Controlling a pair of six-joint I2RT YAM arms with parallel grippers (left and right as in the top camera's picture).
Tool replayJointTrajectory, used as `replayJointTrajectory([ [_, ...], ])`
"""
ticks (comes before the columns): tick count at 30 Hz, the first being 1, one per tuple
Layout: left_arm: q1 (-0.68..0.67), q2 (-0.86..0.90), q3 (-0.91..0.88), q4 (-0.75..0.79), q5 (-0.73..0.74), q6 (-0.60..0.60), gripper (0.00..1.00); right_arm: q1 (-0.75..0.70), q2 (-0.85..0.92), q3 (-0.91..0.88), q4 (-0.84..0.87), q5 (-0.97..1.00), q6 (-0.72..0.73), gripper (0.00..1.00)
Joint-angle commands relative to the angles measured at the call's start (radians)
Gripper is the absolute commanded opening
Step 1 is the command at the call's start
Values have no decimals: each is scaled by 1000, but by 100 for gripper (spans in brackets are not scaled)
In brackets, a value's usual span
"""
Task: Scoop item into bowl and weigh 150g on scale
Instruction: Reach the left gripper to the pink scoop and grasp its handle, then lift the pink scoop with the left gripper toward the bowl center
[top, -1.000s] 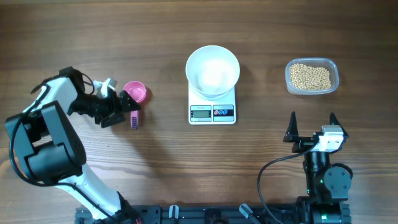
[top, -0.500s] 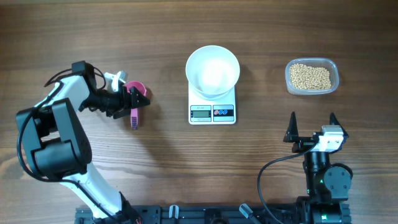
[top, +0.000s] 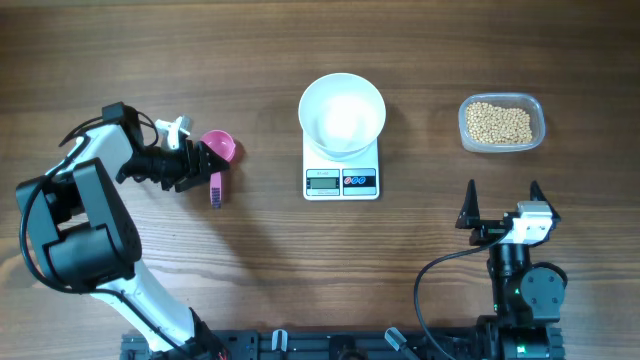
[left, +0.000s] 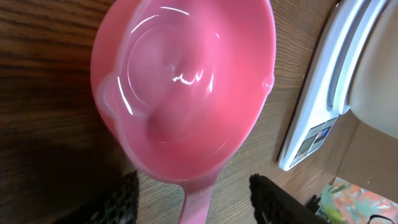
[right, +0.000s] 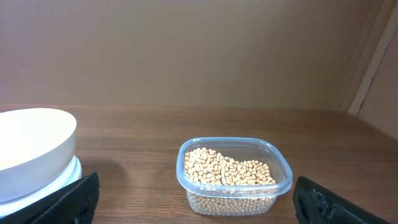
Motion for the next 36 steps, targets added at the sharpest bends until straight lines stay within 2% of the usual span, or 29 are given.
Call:
replayJointTrajectory([
  [1,-1,16,-6,-6,7,-2,55,-5,-6,-1,3,6,18,100],
  [5,-1,16,-6,-7,21,-2,53,-5,-6,-1,3,6,19,100],
  [8,-1,16,-6,-8,21,-2,45,-5,-6,-1,3,6,19,99],
  [22,-1,16,-6,-10,21,-2,27,-5,-6,-1,3,6,18,100],
  [26,-1,16,-6,-10,21,-2,17,-5,-6,-1,3,6,19,100],
  [28,-1,16,-6,-10,21,-2,8,-5,-6,-1,3,6,19,100],
  [30,-1,16,-6,-10,22,-3,6,-5,-6,-1,3,6,19,100],
  [32,0,16,-6,-10,53,-3,4,-5,-6,-1,3,6,18,100],
  [36,9,16,11,-3,224,-3,4,-5,-6,-1,3,6,19,100],
])
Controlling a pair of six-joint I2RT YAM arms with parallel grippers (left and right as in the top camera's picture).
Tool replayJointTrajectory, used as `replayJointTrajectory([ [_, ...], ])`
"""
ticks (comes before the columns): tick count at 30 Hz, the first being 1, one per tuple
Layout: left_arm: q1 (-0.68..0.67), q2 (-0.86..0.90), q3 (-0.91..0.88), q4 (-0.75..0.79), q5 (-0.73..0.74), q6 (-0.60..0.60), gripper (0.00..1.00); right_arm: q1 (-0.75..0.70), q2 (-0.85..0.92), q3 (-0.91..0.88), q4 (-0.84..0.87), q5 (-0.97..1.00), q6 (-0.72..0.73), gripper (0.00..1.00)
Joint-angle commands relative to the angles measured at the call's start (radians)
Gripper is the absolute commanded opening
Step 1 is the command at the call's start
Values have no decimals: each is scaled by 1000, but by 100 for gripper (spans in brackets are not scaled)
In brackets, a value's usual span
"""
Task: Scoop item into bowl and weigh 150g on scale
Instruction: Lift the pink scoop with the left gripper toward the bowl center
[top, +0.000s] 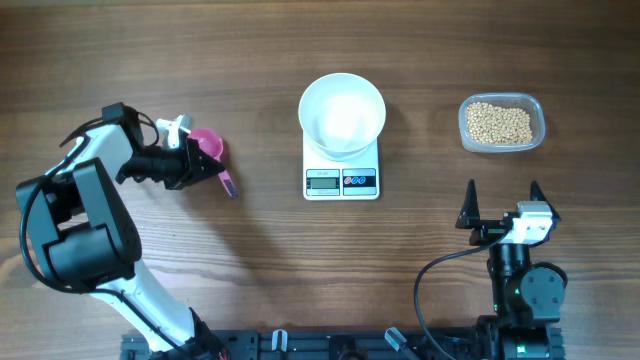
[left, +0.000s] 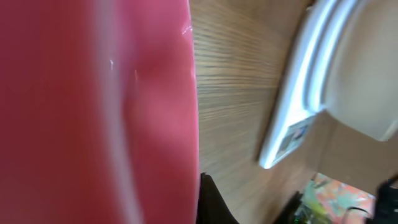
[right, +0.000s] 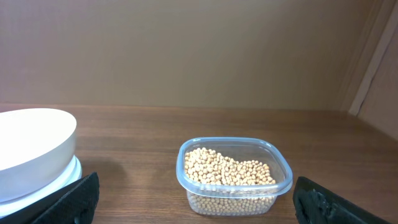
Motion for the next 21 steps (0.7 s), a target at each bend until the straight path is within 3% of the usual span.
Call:
replayJointTrajectory([
  [1,12,16,19,3,194,-16,4,-5,-6,-1,3,6,19,100],
  [7,18,-33,50,55,774,-40,4,-5,-6,-1,3,6,19,100],
  [15,-60,-265,166,62,770,-176,4,-5,-6,-1,8,8,18,100],
  [17,-99,-328,205,65,703,-208,4,-5,-6,-1,68,-30,50,100],
  [19,-140,-368,222,139,590,-375,4,-5,-6,-1,101,-266,289,100],
  [21,-180,-385,222,308,556,-593,4,-5,-6,-1,173,-318,540,100],
])
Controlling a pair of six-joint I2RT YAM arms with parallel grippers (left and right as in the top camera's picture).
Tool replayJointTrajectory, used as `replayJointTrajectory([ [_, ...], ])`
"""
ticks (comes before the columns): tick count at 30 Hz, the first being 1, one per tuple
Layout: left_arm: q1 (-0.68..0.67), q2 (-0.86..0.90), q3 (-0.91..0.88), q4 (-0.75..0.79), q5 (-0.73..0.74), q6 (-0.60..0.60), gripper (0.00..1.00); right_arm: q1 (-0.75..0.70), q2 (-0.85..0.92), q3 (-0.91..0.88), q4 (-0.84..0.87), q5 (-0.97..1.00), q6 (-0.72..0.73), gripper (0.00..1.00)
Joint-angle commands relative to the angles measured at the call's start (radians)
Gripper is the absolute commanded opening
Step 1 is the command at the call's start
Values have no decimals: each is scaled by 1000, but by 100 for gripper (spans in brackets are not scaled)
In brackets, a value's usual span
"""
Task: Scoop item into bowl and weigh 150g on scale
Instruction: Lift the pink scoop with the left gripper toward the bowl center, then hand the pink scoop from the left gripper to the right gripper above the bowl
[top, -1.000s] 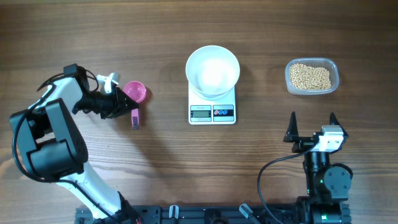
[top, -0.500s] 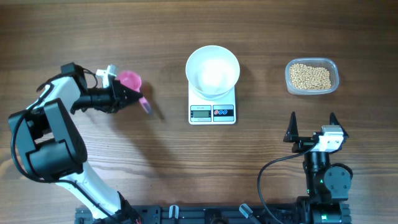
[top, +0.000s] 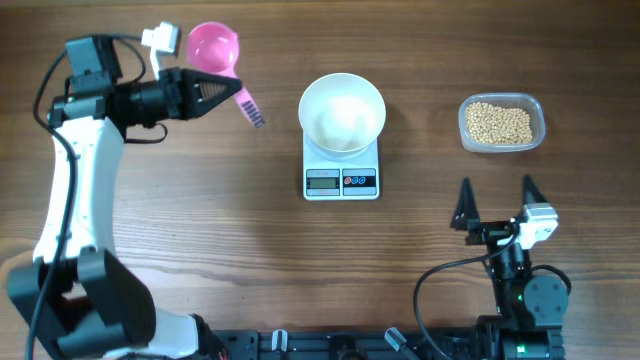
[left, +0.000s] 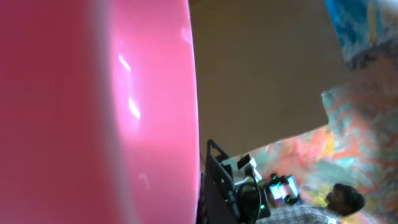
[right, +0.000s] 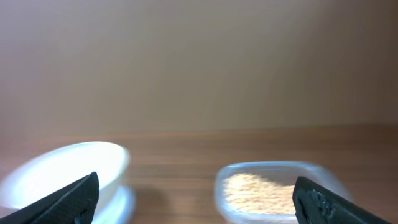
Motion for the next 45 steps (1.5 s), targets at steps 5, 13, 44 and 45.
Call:
replayJointTrajectory([
  [5,-144,-31,21,570,-237,-855,4,-3,-5,4,454,-62,683,100],
  [13,-289,-31,21,1012,-418,-1340,4,-3,406,505,130,-212,639,100],
  [44,-583,-24,21,865,-608,-1162,4,190,1250,896,504,-729,1535,51],
  [45,-588,-24,21,851,-607,-1162,4,190,1250,896,502,-731,1518,50],
])
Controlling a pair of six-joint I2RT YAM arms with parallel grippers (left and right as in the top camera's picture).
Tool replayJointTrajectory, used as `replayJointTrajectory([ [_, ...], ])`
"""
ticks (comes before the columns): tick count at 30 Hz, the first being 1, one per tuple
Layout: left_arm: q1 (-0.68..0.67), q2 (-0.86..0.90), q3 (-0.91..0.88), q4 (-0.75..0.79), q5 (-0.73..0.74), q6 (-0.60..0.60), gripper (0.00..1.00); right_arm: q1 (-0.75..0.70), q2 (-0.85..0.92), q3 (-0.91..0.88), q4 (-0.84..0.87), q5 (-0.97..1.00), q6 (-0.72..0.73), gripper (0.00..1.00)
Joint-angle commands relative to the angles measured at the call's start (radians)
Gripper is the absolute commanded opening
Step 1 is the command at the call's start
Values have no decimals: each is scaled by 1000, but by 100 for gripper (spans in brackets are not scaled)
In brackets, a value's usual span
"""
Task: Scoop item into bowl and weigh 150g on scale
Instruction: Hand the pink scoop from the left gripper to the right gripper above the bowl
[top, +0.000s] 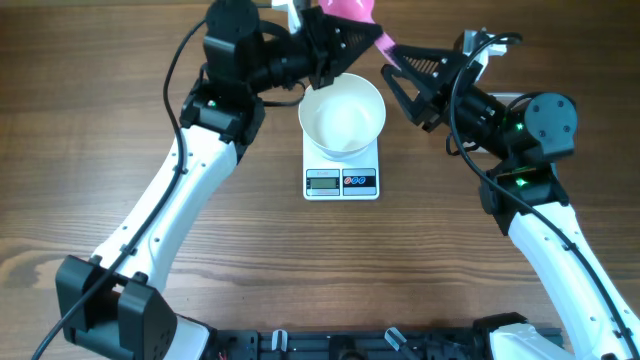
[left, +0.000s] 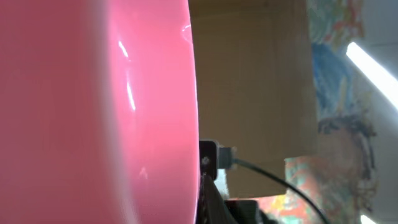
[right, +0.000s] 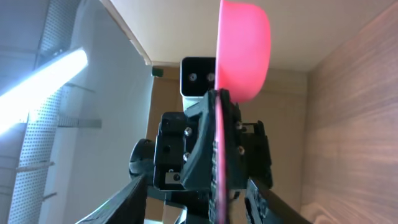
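Observation:
The pink scoop is held high over the back of the table, above the white bowl that stands on the white scale. My left gripper is shut on the scoop; in the left wrist view the scoop's cup fills the left half. My right gripper faces it from the right, open, its fingers on either side of the scoop's thin handle. The cup shows side-on there. The bean container is hidden under the right arm.
Both arms cross over the back middle of the wooden table. The scale's display faces the front edge. A black rail runs along the near edge.
My left gripper has carried the scoop from the back left to above the bowl's back rim. My right arm has left its place at the front right and now has its open gripper at the scoop's handle.
The scoop lay on the table at the left with my left gripper open around it. Then the gripper was shut on it, still low. Then it held the scoop up at the back left. Now both grippers meet at the scoop above the bowl.

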Motion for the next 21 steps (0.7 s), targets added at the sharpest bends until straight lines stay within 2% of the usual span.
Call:
replayJointTrajectory([
  [1,-19,-3,10,-26,-5,71,4,1,10,21,1,-35,-38,50],
  [5,-19,-3,10,-26,26,71,4,-5,10,21,-36,-32,-70,45],
  [9,-19,-3,10,-26,31,71,4,-24,10,21,-55,-33,-82,34],
  [16,-9,-3,10,-24,21,71,4,-39,10,21,-55,-32,-82,32],
  [21,-9,-3,10,-24,5,71,4,-39,10,21,-54,-32,-81,27],
])
